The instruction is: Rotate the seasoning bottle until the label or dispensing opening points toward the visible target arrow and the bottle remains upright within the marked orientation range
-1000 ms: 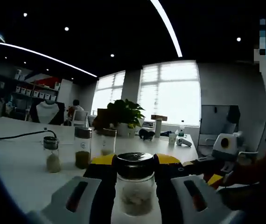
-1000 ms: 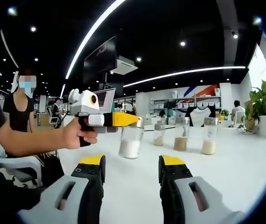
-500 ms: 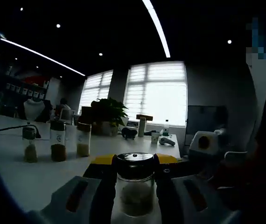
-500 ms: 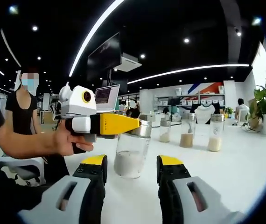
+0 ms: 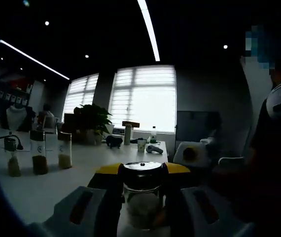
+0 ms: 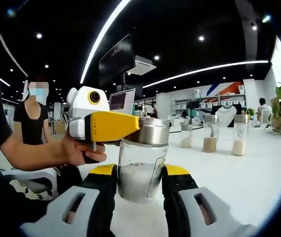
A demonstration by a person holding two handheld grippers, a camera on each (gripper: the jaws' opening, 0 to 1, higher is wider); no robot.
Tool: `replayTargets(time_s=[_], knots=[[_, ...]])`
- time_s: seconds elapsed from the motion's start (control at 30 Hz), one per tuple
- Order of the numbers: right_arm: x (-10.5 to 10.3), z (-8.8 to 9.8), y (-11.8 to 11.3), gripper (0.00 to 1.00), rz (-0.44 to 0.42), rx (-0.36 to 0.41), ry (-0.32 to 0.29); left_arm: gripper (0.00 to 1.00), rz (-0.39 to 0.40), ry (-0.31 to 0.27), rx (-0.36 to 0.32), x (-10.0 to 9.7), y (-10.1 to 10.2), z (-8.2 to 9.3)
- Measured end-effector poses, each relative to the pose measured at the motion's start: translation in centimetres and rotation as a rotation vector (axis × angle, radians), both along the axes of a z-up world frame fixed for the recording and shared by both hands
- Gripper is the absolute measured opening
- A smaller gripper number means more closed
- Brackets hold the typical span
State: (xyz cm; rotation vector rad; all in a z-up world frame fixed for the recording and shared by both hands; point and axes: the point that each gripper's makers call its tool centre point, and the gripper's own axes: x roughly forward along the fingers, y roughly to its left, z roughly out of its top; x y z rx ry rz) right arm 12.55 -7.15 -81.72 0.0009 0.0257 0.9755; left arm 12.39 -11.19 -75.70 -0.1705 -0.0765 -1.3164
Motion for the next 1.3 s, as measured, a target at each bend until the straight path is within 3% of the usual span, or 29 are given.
replayTargets(time_s=[0.1,0.17,0.2,0.27,0.37,0.47,0.57,0.63,0.7,0.77,0.8,0.83,0.93,1.03,1.07,1.13,1.23,1.3], knots=[[0.1,0.1,-0.2,0.34,-0.019,0.003,0.012,0.33,0.016,-0.007,-0.004,0.1,0.0,0.0],[0.4,-0.5,-0.7,0.33,-0.063,-0.053,0.022,0.33,0.038,0.003,0.025,0.2,-0.2,-0.4],[0.6,-0.1,-0.9,0.33,-0.094,-0.072,-0.034,0.33,0.060,0.003,0.016,0.2,-0.2,-0.4],[1.0,0.5,-1.6,0.33,-0.167,-0.067,-0.072,0.33,0.128,0.053,-0.027,0.6,-0.1,0.0],[1.0,0.8,-1.8,0.32,-0.204,-0.047,-0.056,0.33,0.196,0.078,-0.052,0.8,0.1,0.2],[1.3,1.0,-2.1,0.32,-0.266,-0.060,-0.087,0.33,0.258,0.065,-0.051,0.7,0.0,0.4],[1.6,0.3,-2.4,0.33,-0.355,-0.185,-0.123,0.34,0.348,0.123,-0.025,1.4,0.0,-0.5],[1.7,0.4,-2.4,0.33,-0.392,-0.263,-0.187,0.34,0.356,0.113,-0.027,1.2,-0.1,-0.5],[1.5,0.4,-2.0,0.33,-0.361,-0.253,-0.186,0.34,0.359,0.101,-0.024,1.1,0.3,-0.4],[1.2,0.4,-1.2,0.34,-0.260,-0.223,-0.194,0.33,0.362,0.080,-0.005,1.2,0.9,-0.2],[1.1,0.6,-1.0,0.34,-0.240,-0.202,-0.194,0.33,0.353,0.095,-0.002,1.2,1.0,-0.3],[0.6,0.3,-0.7,0.34,-0.165,-0.176,-0.165,0.33,0.319,0.091,0.018,1.1,1.4,-0.4],[0.1,0.4,-0.3,0.34,-0.087,-0.151,-0.174,0.33,0.271,0.101,0.022,0.7,1.8,-0.5],[-0.7,0.3,0.5,0.34,0.001,-0.047,-0.066,0.33,0.195,0.029,0.051,-0.7,1.4,-0.2],[-0.9,0.3,0.7,0.33,0.032,-0.006,-0.024,0.33,0.170,-0.026,0.076,-1.3,1.1,0.0],[-1.4,0.0,1.0,0.34,0.080,0.046,0.047,0.33,0.149,-0.061,0.112,-1.9,0.9,-0.1],[-1.8,-0.1,1.1,0.33,0.058,-0.013,0.024,0.33,0.142,-0.085,0.126,-2.4,0.7,-0.2],[-1.5,0.4,0.9,0.33,0.023,-0.036,-0.021,0.33,0.162,-0.064,0.079,-2.1,1.1,0.3]])
